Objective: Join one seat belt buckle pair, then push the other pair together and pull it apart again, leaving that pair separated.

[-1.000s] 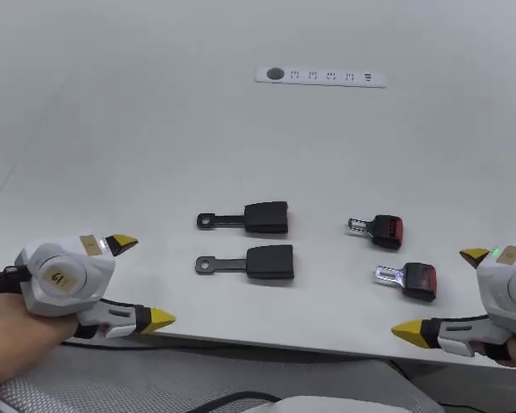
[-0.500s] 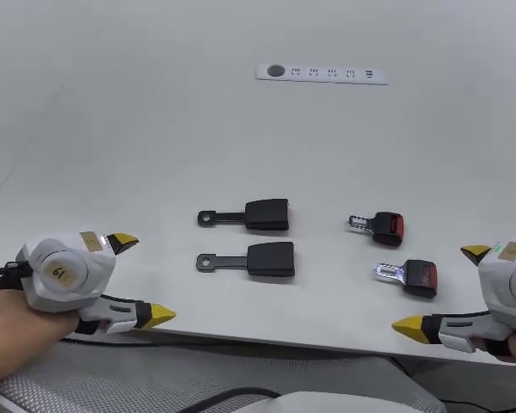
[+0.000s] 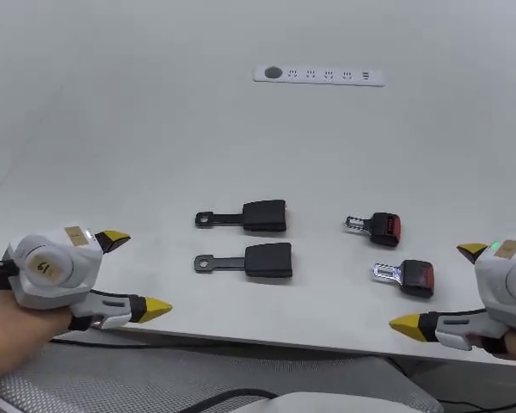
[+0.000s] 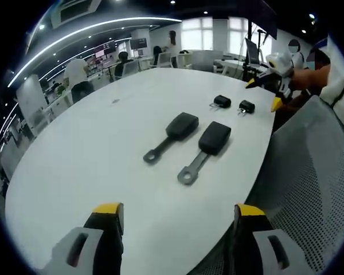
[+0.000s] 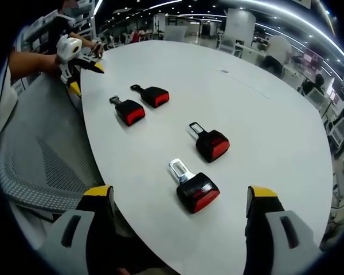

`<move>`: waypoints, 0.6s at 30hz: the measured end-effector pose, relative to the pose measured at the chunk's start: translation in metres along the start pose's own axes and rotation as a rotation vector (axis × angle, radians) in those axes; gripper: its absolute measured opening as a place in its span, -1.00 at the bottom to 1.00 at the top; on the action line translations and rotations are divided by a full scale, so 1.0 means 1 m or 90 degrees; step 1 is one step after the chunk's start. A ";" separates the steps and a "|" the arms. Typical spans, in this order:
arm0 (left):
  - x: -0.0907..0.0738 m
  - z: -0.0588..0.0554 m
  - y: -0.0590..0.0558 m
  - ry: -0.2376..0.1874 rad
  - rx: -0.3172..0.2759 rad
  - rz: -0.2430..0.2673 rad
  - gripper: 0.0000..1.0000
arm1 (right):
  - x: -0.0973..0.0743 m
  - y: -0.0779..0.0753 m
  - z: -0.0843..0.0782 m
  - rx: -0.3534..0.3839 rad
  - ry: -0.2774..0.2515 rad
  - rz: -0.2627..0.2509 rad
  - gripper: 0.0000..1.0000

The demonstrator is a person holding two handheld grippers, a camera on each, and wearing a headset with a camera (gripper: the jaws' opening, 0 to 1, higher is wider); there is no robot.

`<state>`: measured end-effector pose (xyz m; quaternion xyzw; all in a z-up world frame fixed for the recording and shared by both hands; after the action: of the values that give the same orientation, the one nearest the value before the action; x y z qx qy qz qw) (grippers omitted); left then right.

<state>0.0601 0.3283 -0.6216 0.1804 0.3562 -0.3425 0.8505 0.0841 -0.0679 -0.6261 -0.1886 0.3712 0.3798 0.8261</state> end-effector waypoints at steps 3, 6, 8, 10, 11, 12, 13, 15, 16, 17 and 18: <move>0.000 0.003 -0.004 0.000 -0.001 0.000 0.59 | -0.001 0.002 0.000 -0.002 0.002 0.002 0.92; -0.002 0.005 -0.002 -0.003 -0.002 0.006 0.57 | 0.000 0.002 0.000 -0.011 0.008 0.005 0.86; -0.002 0.005 0.000 0.000 0.009 0.009 0.55 | -0.001 0.002 0.000 -0.026 0.013 0.008 0.81; -0.003 0.002 0.004 0.017 0.062 0.022 0.56 | -0.001 0.002 -0.001 -0.048 0.028 0.007 0.76; -0.003 0.002 0.000 0.024 0.077 0.022 0.55 | -0.001 0.002 0.000 -0.052 0.027 0.012 0.73; -0.003 0.003 -0.003 0.025 0.084 0.016 0.52 | -0.001 0.003 0.000 -0.056 0.027 0.014 0.69; -0.004 0.004 -0.007 0.033 0.093 0.009 0.47 | -0.002 0.002 0.000 -0.062 0.030 0.014 0.67; -0.005 0.005 -0.006 0.041 0.106 0.011 0.43 | -0.004 0.002 0.003 -0.064 0.026 0.016 0.63; -0.005 0.007 -0.005 0.045 0.109 0.013 0.43 | -0.004 0.001 0.003 -0.063 0.024 0.017 0.61; -0.005 0.009 -0.005 0.046 0.110 0.012 0.42 | -0.004 0.001 0.004 -0.063 0.022 0.018 0.60; -0.005 0.013 -0.004 0.049 0.110 0.010 0.41 | -0.004 0.001 0.004 -0.066 0.021 0.021 0.57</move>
<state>0.0608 0.3201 -0.6094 0.2687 0.3564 -0.3579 0.8202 0.0833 -0.0666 -0.6209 -0.2308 0.3675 0.4088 0.8028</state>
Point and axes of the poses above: the centre of the closed fingertips' face, and the gripper's own axes: x roughly forward along the fingers, y roughly to its left, z roughly out of its top, the point moved 2 cm from there along -x, roughly backward along the fingers, and after that the axes turned 1 degree about z, right-handed, at the moved point
